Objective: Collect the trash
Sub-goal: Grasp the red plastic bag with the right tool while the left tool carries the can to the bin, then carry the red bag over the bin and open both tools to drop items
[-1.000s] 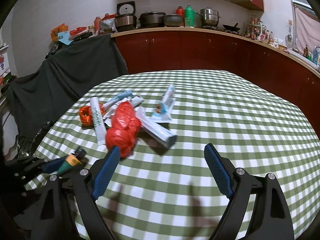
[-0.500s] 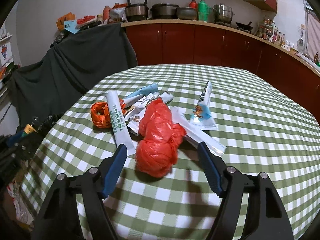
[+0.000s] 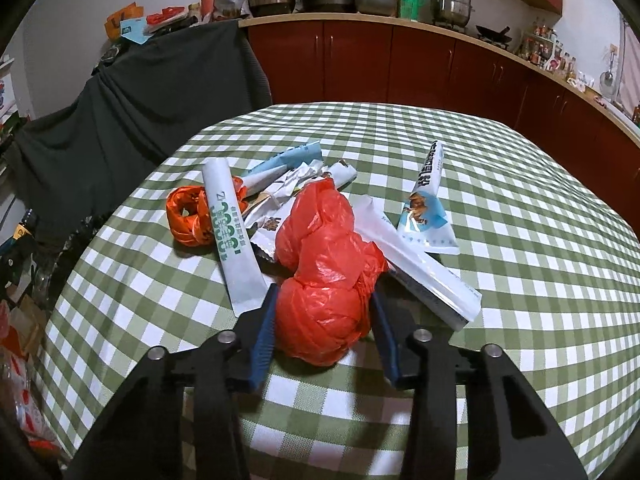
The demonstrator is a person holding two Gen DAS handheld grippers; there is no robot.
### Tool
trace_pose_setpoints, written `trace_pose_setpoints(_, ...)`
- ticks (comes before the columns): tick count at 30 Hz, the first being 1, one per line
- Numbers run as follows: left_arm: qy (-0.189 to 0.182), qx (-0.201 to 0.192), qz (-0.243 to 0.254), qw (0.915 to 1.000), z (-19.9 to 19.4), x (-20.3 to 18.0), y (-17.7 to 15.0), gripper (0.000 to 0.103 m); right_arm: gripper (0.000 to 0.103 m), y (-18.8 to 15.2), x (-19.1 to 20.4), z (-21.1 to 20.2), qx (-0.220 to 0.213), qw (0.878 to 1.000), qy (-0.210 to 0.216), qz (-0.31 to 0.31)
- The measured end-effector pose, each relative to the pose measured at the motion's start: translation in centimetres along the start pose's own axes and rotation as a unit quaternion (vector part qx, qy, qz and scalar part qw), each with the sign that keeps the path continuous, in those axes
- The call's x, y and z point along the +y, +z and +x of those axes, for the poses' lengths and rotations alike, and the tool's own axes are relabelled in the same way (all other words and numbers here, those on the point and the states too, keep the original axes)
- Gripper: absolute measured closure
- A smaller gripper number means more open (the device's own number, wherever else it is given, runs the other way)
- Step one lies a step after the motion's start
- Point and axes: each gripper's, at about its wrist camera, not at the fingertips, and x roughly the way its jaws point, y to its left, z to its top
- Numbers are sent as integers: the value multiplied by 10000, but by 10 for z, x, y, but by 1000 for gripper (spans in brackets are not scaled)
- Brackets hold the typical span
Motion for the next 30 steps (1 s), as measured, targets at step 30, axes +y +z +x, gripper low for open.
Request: trace_pose_setpoints(30,930,-99,-427,9947,6,63,-4,80,65,31,120,-39,-780,9824,1505,-780)
